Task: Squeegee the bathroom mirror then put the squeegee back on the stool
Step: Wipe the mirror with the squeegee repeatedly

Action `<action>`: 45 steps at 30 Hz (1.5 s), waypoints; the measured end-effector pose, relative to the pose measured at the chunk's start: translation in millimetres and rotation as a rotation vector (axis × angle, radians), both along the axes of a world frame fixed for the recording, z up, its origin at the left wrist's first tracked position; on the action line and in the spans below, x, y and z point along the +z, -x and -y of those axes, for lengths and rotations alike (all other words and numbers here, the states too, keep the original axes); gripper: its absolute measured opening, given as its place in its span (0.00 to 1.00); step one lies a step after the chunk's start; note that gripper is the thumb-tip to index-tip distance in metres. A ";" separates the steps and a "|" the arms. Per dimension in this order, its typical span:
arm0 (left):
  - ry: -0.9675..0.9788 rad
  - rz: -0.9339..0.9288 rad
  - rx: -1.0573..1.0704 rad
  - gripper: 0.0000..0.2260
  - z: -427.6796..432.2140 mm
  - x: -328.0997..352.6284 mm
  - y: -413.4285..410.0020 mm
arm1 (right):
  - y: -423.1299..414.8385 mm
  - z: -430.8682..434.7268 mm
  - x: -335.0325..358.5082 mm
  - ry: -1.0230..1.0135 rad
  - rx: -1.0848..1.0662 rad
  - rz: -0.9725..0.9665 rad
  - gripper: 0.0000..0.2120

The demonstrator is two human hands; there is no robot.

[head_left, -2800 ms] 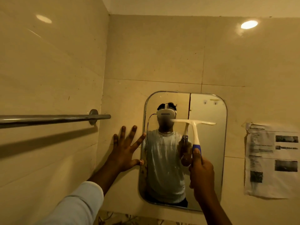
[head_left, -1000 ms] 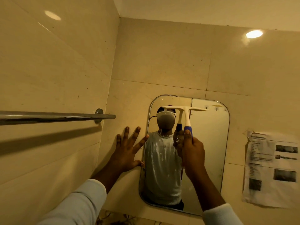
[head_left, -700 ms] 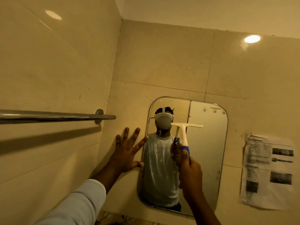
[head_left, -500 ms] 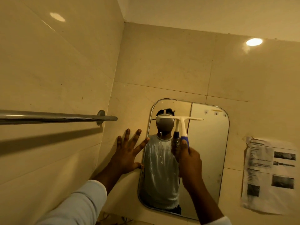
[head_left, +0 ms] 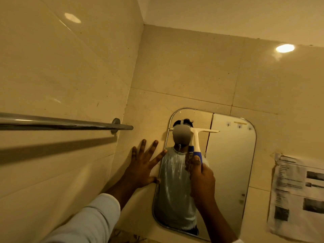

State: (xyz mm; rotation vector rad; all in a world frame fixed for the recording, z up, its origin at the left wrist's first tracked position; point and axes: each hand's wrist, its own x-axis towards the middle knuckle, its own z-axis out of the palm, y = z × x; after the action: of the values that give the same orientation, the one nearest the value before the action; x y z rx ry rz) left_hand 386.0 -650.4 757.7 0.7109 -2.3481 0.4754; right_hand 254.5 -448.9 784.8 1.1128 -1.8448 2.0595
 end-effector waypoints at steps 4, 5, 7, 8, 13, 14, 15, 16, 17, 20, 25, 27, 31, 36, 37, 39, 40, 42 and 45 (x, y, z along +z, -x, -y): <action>-0.032 -0.001 0.016 0.54 -1.6 1.9 0.1 | 0.7 6.6 39.4 -0.011 0.027 0.026 0.25; -0.036 0.003 0.020 0.54 -2.4 2.2 0.2 | -0.2 8.2 47.4 -0.020 -0.007 -0.016 0.25; -0.033 0.005 0.022 0.54 -3.9 3.7 0.3 | -0.2 11.3 50.9 -0.018 -0.017 -0.042 0.26; -0.030 0.006 0.024 0.54 -3.4 3.5 0.6 | 0.3 10.9 46.5 -0.031 -0.033 -0.043 0.27; 0.029 -0.040 0.008 0.54 1.5 -1.2 0.5 | 6.3 1.0 2.5 -0.065 -0.040 -0.053 0.26; 0.034 -0.040 0.007 0.54 2.7 -2.2 0.7 | 4.9 -2.7 -2.5 -0.060 -0.043 -0.040 0.24; 0.036 -0.038 0.008 0.54 3.4 -2.7 0.6 | 1.6 -6.6 -5.5 -0.057 -0.032 -0.024 0.24; 0.036 -0.034 0.008 0.54 4.3 -2.7 0.8 | 2.3 -7.2 -6.7 -0.060 -0.019 -0.014 0.23; 0.031 -0.030 0.005 0.54 3.9 -2.6 0.8 | -0.6 -10.3 -4.4 -0.057 -0.007 0.003 0.22; 0.032 -0.029 0.002 0.53 1.3 -1.4 0.7 | -5.8 -13.6 15.7 -0.021 -0.005 -0.005 0.22; -0.018 -0.010 0.013 0.54 -2.1 3.1 2.5 | -5.2 -3.2 40.1 -0.006 -0.017 -0.074 0.22; -0.015 -0.006 0.016 0.54 -1.1 2.7 2.3 | 2.4 0.6 31.9 -0.055 -0.063 -0.066 0.28; 0.025 -0.028 0.010 0.55 2.4 -1.0 1.7 | 6.9 -5.0 -8.2 -0.139 -0.064 -0.040 0.27; 0.002 0.008 0.044 0.56 -0.6 0.9 3.4 | -10.1 -24.4 -48.3 -0.168 -0.051 -0.047 0.23; 0.002 0.006 0.045 0.56 -0.6 0.8 3.5 | -9.1 -24.9 -45.3 -0.145 -0.039 -0.028 0.22; 0.006 0.000 0.047 0.56 0.6 -0.9 2.9 | -9.7 -27.2 -28.7 -0.077 -0.010 -0.007 0.23; 0.009 -0.005 0.044 0.56 1.4 -1.7 2.5 | -9.9 -27.0 -18.1 -0.045 0.000 -0.009 0.23; 0.012 -0.025 0.027 0.57 3.4 -2.8 2.4 | -6.8 -22.6 -0.4 -0.015 0.003 -0.017 0.23; 0.018 -0.036 0.024 0.58 3.0 -3.1 1.9 | 0.4 -17.5 4.5 -0.015 -0.030 -0.053 0.24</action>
State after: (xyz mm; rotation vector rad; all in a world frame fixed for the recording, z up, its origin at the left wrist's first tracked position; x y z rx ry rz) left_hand 384.2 -653.4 754.6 0.7339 -2.3012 0.4898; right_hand 254.1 -431.4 789.4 1.1253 -1.8436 1.9831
